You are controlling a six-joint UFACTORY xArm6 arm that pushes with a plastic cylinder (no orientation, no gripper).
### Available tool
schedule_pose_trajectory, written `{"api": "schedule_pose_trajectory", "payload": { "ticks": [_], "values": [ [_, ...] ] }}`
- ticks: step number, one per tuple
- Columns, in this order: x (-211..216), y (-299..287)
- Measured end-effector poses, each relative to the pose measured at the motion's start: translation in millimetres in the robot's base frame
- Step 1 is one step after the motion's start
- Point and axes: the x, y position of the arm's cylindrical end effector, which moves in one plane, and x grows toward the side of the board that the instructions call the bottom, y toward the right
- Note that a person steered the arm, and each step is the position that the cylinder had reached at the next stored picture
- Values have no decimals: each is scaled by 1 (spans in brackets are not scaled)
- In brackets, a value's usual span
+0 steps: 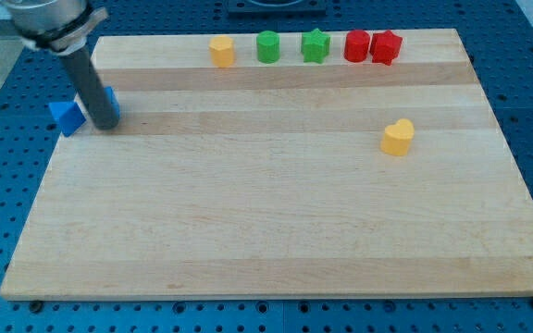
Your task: Move the blue cube to the left of the yellow hexagon
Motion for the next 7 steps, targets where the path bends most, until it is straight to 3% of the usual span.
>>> {"api": "schedule_pose_trajectory", "payload": {
  "ticks": [2, 7],
  "values": [
    [-35, 29],
    [-84, 29]
  ]
}}
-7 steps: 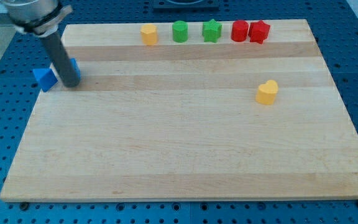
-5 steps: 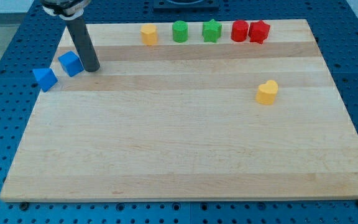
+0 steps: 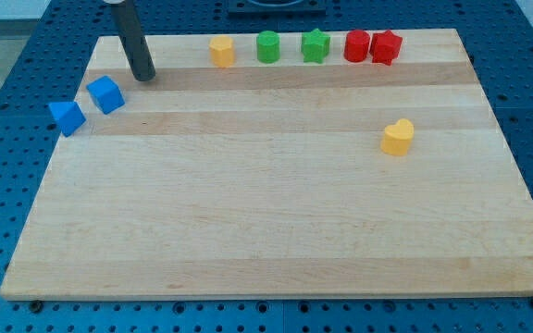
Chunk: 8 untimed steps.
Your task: Move the blue cube to the left of the yellow hexagon
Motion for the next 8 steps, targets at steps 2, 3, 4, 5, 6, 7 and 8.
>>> {"api": "schedule_pose_trajectory", "payload": {
  "ticks": [2, 3, 4, 5, 6, 7, 8],
  "values": [
    [-1, -7],
    [-1, -14],
    [-1, -21],
    [14, -46],
    [30, -69],
    [33, -91],
    [38, -101]
  ]
}}
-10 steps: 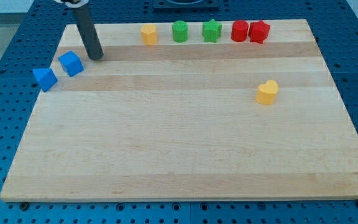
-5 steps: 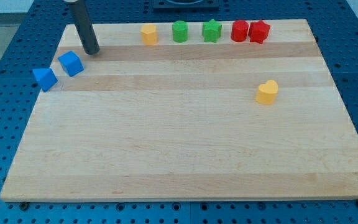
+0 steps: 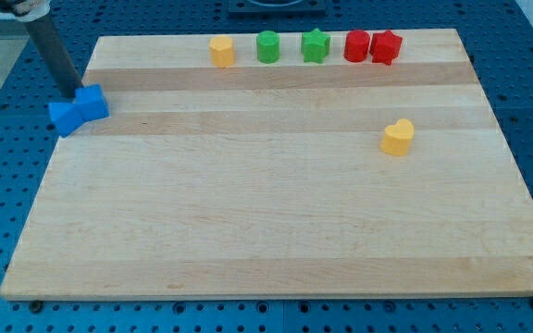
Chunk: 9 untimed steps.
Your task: Move the blue cube to the left of the yellow hexagon
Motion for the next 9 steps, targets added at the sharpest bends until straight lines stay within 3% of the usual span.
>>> {"api": "schedule_pose_trajectory", "payload": {
  "ticks": [2, 4, 5, 6, 7, 8, 9],
  "values": [
    [25, 0],
    [65, 64],
    [42, 84],
    [-17, 85],
    [-19, 85],
    [1, 45],
    [-8, 22]
  ]
}}
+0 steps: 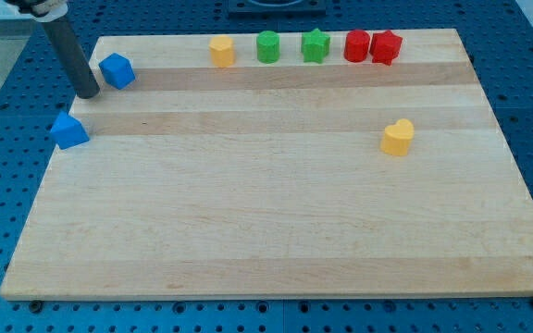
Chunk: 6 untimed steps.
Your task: Move the blue cube to the left of the yellow hexagon
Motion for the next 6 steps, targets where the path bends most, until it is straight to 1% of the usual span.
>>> {"api": "schedule_pose_trajectory", "payload": {
  "ticks": [1, 2, 3, 4, 6],
  "values": [
    [-14, 26],
    [-32, 38],
    [-32, 16],
    [-47, -3],
    [-48, 49]
  ]
}}
